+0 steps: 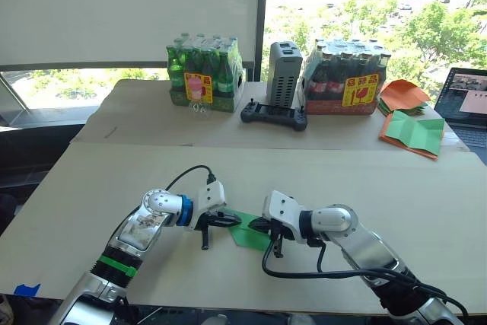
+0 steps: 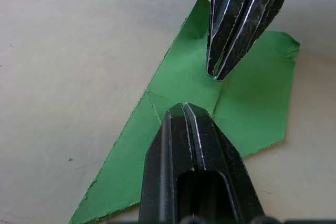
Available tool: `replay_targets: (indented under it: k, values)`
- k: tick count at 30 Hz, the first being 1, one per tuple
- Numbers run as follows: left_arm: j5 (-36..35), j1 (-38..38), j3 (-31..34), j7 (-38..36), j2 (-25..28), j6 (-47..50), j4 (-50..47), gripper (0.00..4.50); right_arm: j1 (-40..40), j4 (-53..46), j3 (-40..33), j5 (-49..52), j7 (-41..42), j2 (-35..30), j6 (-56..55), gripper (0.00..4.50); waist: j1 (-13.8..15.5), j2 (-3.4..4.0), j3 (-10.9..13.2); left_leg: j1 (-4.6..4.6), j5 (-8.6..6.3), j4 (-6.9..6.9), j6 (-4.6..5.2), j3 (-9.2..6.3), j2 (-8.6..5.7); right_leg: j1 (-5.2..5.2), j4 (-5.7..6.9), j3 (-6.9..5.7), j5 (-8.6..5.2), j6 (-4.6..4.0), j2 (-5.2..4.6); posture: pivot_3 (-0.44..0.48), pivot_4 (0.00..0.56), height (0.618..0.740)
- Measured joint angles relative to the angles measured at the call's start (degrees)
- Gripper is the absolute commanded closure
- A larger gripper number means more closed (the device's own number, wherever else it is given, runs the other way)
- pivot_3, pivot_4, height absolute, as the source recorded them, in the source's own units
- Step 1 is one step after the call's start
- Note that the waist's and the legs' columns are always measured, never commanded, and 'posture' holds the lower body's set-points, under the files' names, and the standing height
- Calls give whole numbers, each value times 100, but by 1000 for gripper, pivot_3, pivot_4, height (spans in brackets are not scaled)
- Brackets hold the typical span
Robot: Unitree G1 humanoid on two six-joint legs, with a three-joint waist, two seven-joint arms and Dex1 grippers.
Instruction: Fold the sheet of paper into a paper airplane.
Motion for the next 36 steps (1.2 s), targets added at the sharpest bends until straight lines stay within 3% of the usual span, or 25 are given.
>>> replay_targets:
  k: [19,36]
  values:
    - [3,55,-4,65,35,21,-100,4500,-1,221,155,-166,6,246,-218,4462,-2,0,0,2,0,0,0,0,-1,0,3,1,0,0,0,0,150,675]
    - [3,73,-31,59,52,21,-113,4500,-70,84,217,-218,10,35,229,4462,19,0,-9,10,0,0,0,-1,-1,8,2,0,0,0,0,0,150,675]
